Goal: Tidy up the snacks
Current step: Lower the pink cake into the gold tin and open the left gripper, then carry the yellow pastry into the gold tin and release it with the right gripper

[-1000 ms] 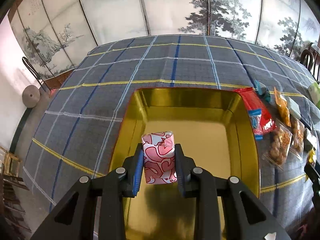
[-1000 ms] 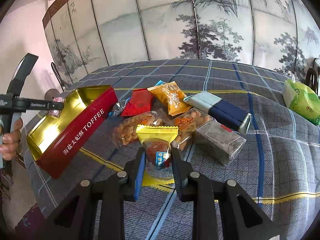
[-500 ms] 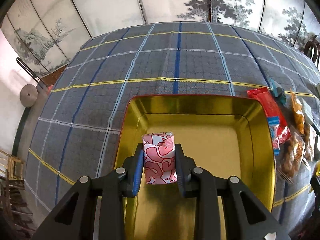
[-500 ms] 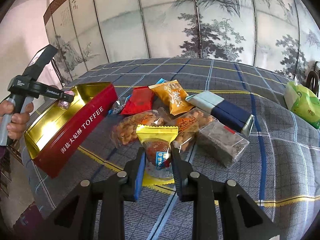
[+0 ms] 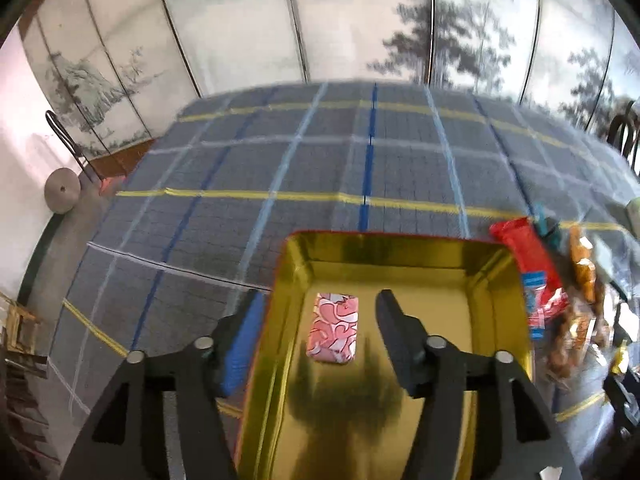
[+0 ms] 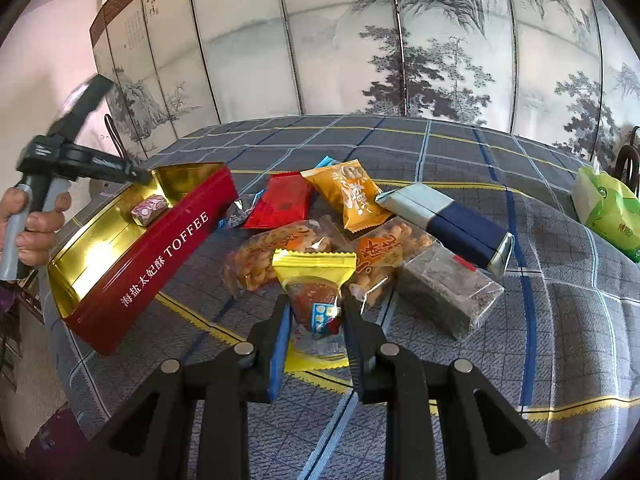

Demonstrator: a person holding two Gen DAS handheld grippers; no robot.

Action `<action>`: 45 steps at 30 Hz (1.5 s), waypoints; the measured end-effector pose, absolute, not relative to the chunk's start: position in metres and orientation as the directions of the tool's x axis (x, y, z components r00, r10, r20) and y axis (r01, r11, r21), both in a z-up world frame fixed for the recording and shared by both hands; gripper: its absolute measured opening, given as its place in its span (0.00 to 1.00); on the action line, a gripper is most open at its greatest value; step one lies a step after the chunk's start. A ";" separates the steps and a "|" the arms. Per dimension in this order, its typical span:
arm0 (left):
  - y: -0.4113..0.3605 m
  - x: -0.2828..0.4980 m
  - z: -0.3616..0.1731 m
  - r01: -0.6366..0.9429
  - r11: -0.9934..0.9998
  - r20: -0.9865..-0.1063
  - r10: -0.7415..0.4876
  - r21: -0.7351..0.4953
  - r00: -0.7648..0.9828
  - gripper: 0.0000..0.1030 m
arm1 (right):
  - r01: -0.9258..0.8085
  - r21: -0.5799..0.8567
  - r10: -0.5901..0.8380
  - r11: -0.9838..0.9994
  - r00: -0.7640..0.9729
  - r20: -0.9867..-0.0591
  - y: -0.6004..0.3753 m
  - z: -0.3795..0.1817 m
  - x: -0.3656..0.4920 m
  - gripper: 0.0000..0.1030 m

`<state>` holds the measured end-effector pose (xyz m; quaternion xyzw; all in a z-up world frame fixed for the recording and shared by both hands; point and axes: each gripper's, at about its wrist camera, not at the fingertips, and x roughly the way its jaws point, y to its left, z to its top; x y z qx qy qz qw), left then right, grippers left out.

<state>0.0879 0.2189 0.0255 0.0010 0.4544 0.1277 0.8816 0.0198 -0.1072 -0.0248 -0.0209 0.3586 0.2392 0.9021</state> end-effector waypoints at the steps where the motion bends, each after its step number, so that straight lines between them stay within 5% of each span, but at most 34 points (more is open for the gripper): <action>1: 0.219 0.081 0.032 -0.237 0.965 -0.789 0.234 0.115 0.568 0.65 | -0.446 0.134 0.416 0.885 0.629 -0.657 -0.107 -0.025 0.020 0.25; 12: 0.236 -0.020 0.050 -0.433 0.900 -0.732 0.326 0.047 0.598 0.73 | -0.475 0.150 0.450 0.867 0.617 -0.646 -0.097 -0.009 0.019 0.25; 20: 0.231 -0.053 0.038 -0.434 0.901 -0.768 0.289 0.016 0.571 0.73 | -0.654 0.200 0.618 0.730 0.505 -0.603 -0.021 0.044 0.031 0.25; 30: 0.230 -0.066 0.034 -0.400 0.916 -0.773 0.255 0.002 0.581 0.73 | -0.738 0.258 0.640 0.624 0.294 -0.710 0.091 0.022 0.073 0.25; 39: 0.229 -0.063 0.021 -0.369 0.929 -0.792 0.223 -0.002 0.568 0.73 | -0.723 0.201 0.557 0.661 0.294 -0.776 0.137 -0.002 0.091 0.27; 45: 0.228 -0.063 0.019 -0.359 0.933 -0.796 0.207 -0.015 0.570 0.73 | -0.656 0.268 0.602 0.706 0.356 -0.715 0.096 0.016 0.101 0.43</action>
